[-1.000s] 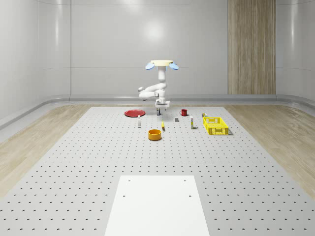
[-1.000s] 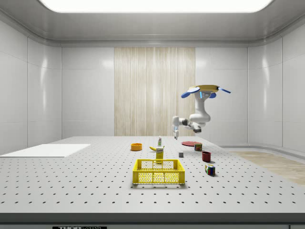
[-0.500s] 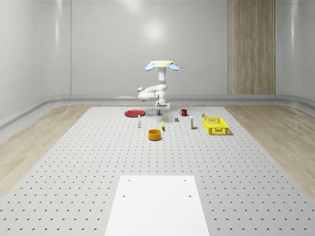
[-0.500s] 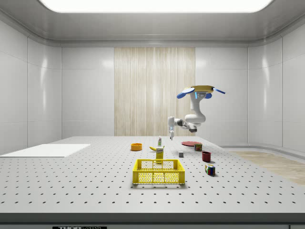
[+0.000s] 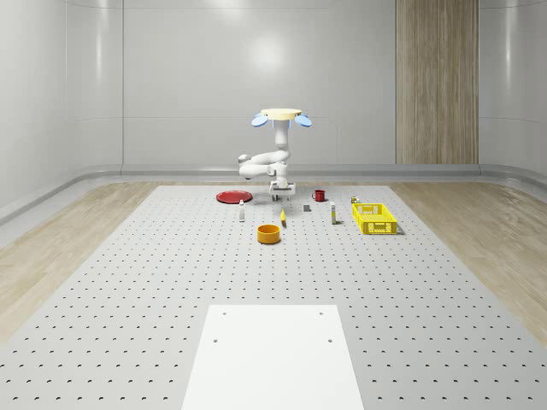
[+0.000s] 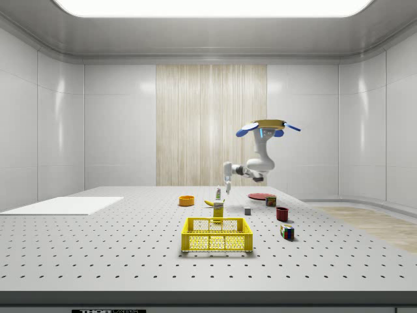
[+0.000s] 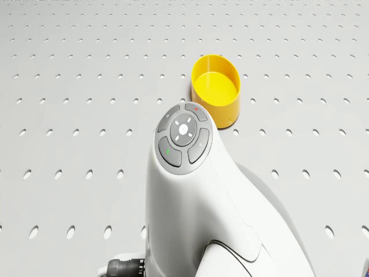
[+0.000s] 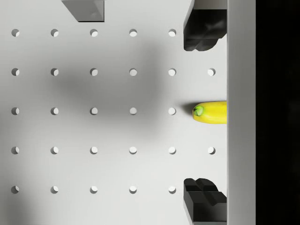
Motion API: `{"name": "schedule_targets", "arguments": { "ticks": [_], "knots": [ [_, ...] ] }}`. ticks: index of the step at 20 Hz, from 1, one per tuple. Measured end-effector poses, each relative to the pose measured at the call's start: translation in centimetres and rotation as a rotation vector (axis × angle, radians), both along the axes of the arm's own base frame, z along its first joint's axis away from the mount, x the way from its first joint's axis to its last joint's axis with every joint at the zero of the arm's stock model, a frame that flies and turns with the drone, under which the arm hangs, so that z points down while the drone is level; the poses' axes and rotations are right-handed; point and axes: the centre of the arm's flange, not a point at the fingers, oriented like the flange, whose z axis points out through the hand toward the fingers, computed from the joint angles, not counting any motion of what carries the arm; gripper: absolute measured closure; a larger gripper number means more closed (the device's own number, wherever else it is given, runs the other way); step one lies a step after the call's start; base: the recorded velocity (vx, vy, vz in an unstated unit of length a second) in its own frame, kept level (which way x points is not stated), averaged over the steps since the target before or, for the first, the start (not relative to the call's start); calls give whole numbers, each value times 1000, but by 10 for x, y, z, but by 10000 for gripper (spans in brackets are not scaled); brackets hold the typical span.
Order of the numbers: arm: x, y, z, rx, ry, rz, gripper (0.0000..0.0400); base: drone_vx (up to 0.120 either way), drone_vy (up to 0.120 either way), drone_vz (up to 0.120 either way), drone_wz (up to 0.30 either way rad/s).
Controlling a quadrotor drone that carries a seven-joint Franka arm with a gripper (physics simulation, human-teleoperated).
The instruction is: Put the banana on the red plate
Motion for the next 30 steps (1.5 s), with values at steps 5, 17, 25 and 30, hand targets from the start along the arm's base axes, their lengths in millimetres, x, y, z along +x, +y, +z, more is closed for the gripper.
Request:
{"name": "schedule_targets", "arguments": {
  "ticks": [5,17,25,30],
  "knots": [
    [0,0,0,0,0,0,0,120,0,-96,0],
    [0,0,0,0,0,0,0,120,0,-40,0],
    [0,0,1,0,0,0,0,90,0,-45,0],
    [0,0,13,0,0,0,0,0,0,0,0]
  ]
}}
